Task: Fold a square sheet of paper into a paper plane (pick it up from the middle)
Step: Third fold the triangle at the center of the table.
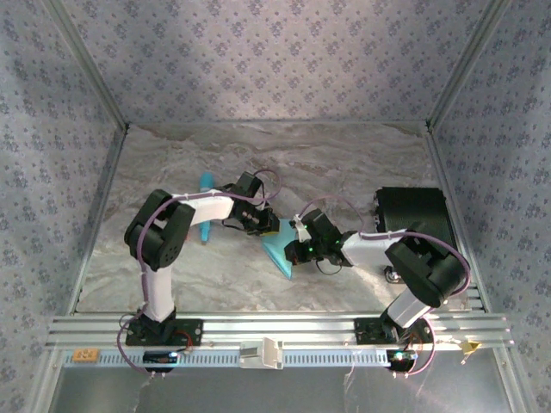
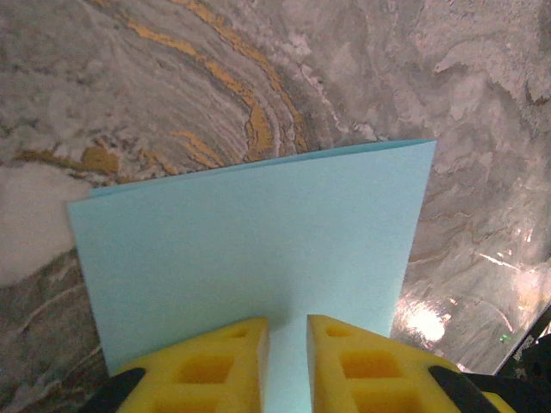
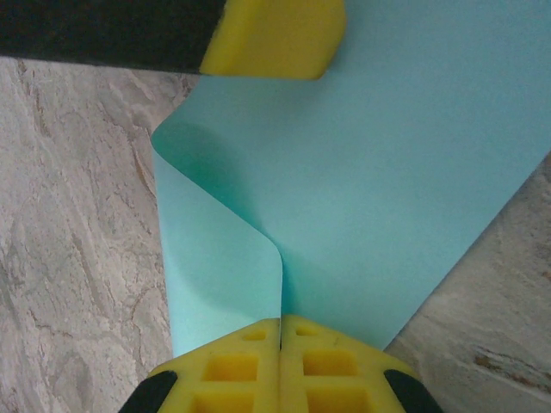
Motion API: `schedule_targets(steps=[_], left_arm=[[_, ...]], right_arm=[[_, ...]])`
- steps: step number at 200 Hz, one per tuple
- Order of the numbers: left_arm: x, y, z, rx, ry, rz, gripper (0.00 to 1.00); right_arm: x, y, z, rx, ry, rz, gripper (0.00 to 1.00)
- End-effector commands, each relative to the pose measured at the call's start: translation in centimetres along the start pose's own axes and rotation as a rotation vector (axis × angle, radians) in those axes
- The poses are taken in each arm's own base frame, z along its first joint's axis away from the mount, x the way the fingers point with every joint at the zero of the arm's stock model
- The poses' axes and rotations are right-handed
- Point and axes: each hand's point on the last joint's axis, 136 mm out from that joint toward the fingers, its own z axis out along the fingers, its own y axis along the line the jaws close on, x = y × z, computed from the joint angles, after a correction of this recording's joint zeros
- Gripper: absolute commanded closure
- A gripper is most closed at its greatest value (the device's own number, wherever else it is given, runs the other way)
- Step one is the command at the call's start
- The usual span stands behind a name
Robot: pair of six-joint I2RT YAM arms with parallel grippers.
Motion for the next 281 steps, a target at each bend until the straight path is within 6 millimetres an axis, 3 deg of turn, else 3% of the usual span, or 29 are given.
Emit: schedule_targets(steps=[1,23,48,87,118,148,197,281], left_arm=[[-0.8,-0.8,-2.2,-0.028,-0.081,0.013,0.73],[-1.4,-1.7,-4.0,-0.025,-0.151,0.017,0.67],[-0.6,-1.9,-5.0,-0.005,-0.173,0.001,0.67],[1.8,-2.7,-5.4,0.097,-0.165,-0.035,0.78],[3.3,-3.9,-4.5,0.192,-0.132,-0.065,0.85],[4.4,-4.8,-3.5,0.257,-0.099,-0.094,1.00],[5.7,-3.7,-1.9,0.259,-0.075,-0.155,1.00],[5.8,-2.6,-0.8,0.214,-0.055,-0.149,1.00]], right_arm=[[0.7,-1.2,0.3,0.045,0.031,0.010,0.98],[0.5,-1.2,0.3,0.038,0.033,0.003,0.98],[0.3,-1.2,0.4,0.032,0.039,-0.001,0.98],[0.1,-1.4,0.4,0.028,0.044,-0.008,0.98],[0.0,-1.5,0.4,0.028,0.049,-0.008,0.97],[0.0,-1.7,0.2,0.032,0.046,-0.003,0.97],[0.2,-1.8,0.3,0.035,0.044,0.006,0.97],[0.4,-2.0,0.3,0.040,0.047,0.009,0.97]])
